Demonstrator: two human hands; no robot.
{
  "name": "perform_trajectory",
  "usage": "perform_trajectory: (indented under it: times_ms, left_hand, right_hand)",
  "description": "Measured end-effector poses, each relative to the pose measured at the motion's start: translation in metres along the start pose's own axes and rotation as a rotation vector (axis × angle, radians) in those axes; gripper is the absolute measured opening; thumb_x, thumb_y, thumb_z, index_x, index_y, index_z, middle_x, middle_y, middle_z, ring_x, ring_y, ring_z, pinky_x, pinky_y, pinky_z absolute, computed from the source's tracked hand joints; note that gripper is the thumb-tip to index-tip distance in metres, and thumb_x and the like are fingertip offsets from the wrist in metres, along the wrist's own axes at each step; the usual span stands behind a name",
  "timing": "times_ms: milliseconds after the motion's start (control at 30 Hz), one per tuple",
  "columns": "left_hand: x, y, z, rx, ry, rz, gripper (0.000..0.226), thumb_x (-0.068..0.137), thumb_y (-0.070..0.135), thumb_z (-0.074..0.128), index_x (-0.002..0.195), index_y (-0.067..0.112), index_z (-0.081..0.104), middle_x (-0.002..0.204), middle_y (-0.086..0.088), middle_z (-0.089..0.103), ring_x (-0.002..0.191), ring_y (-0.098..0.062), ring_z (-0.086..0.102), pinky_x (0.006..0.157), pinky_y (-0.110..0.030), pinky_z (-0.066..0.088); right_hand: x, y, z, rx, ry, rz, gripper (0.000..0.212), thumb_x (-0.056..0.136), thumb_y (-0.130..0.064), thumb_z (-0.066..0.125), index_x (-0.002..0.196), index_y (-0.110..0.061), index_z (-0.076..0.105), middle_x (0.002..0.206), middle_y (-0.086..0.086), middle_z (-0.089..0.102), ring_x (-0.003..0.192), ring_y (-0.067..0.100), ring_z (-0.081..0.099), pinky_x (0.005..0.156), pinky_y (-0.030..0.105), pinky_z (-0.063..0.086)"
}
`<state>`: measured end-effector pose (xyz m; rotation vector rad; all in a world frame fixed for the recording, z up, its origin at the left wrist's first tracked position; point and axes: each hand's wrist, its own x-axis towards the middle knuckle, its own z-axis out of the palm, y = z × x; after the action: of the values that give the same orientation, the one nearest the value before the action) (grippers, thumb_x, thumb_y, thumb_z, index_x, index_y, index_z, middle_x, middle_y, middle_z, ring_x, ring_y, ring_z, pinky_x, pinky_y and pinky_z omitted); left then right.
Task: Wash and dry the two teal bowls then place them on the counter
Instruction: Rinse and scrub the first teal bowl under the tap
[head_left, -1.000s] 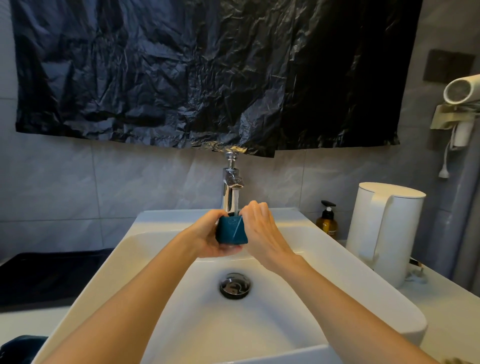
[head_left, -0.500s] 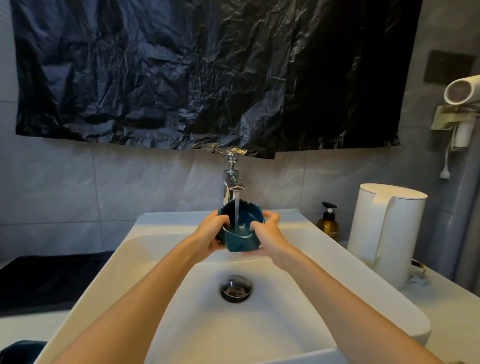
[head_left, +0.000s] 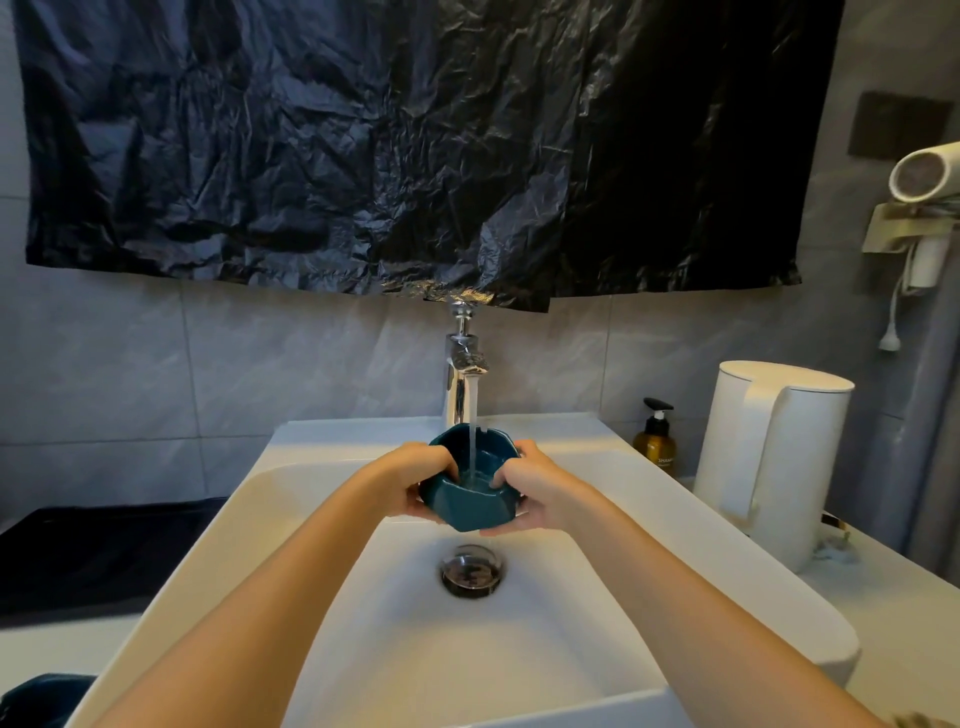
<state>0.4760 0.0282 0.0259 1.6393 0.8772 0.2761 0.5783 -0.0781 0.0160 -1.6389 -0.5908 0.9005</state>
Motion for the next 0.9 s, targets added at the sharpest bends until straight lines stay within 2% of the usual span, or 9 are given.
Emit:
perform_trajectory:
  times_ms: [167,267,333,400,500,600,767,833,900]
  left_hand:
    - [-0.007,0.006,-0.002,0.098,0.05,0.094,0.024,0.087,0.013,0.053,0.11,0.006,0.054,0.099,-0.013,0.062,0.091,-0.025,0.06,0.074,-0.033,0.057]
    - [-0.006,0.005,0.004,0.127,0.099,0.162,0.021,0.09,0.007,0.048,0.11,0.008,0.052,0.1,-0.012,0.06,0.093,-0.025,0.058,0.077,-0.034,0.054]
    - [-0.004,0.004,0.008,0.129,0.124,0.213,0.026,0.091,0.003,0.044,0.115,0.009,0.05,0.102,-0.012,0.058,0.094,-0.026,0.057,0.074,-0.035,0.053]
    - [-0.001,0.003,0.008,0.084,0.164,0.236,0.032,0.093,0.002,0.044,0.123,0.01,0.049,0.106,-0.012,0.058,0.098,-0.028,0.057,0.073,-0.036,0.052]
    - [0.002,0.002,0.003,-0.01,0.222,0.231,0.035,0.094,0.004,0.051,0.127,0.013,0.05,0.114,-0.012,0.058,0.106,-0.029,0.056,0.08,-0.04,0.052]
    - [0.002,0.0,-0.001,-0.069,0.227,0.219,0.035,0.094,0.008,0.054,0.129,0.013,0.05,0.123,-0.014,0.057,0.107,-0.028,0.053,0.087,-0.042,0.05]
    - [0.001,0.002,-0.004,-0.122,0.217,0.231,0.034,0.096,0.011,0.052,0.13,0.012,0.048,0.125,-0.013,0.055,0.104,-0.025,0.049,0.084,-0.038,0.048]
    - [0.002,0.002,-0.004,-0.124,0.219,0.241,0.034,0.096,0.011,0.051,0.129,0.012,0.049,0.125,-0.013,0.055,0.104,-0.025,0.049,0.086,-0.04,0.048]
    - [0.004,0.002,-0.005,-0.119,0.225,0.252,0.034,0.096,0.011,0.052,0.129,0.012,0.049,0.124,-0.013,0.056,0.104,-0.025,0.05,0.085,-0.039,0.049]
  right_hand:
    - [0.009,0.007,0.002,-0.101,0.128,-0.071,0.019,0.09,-0.001,0.059,0.102,-0.012,0.051,0.109,0.016,0.06,0.087,0.036,0.065,0.07,0.051,0.059]
    - [0.013,0.012,0.002,-0.316,0.351,-0.252,0.014,0.085,-0.015,0.069,0.087,-0.016,0.055,0.085,0.008,0.064,0.068,0.03,0.068,0.058,0.044,0.06]
    - [0.014,0.011,-0.001,-0.444,0.421,-0.384,0.01,0.088,-0.021,0.066,0.085,-0.018,0.056,0.083,0.005,0.065,0.064,0.025,0.068,0.055,0.039,0.06]
    - [0.013,0.007,-0.004,-0.44,0.365,-0.425,0.009,0.091,-0.027,0.062,0.087,-0.019,0.06,0.089,0.006,0.068,0.076,0.024,0.068,0.064,0.04,0.061]
    - [0.004,-0.003,-0.006,-0.304,0.234,-0.377,0.031,0.096,-0.035,0.052,0.102,-0.01,0.068,0.106,0.011,0.068,0.102,0.028,0.062,0.09,0.043,0.054]
    - [-0.006,-0.018,-0.01,-0.355,0.277,-0.579,0.04,0.1,-0.027,0.045,0.136,-0.012,0.051,0.14,0.007,0.052,0.129,0.024,0.046,0.107,0.036,0.037]
    - [-0.012,-0.079,-0.003,-0.645,0.202,-0.863,0.063,0.097,-0.006,0.04,0.152,-0.027,0.018,0.159,-0.008,0.017,0.145,0.012,0.017,0.11,0.023,0.019]
    - [-0.009,-0.101,0.002,-0.783,0.167,-0.84,0.068,0.095,-0.002,0.04,0.153,-0.026,0.014,0.16,-0.007,0.013,0.146,0.014,0.015,0.113,0.028,0.02]
    - [-0.005,-0.112,0.004,-0.872,0.184,-0.813,0.066,0.094,0.0,0.039,0.152,-0.024,0.019,0.159,-0.003,0.019,0.143,0.019,0.026,0.112,0.033,0.028]
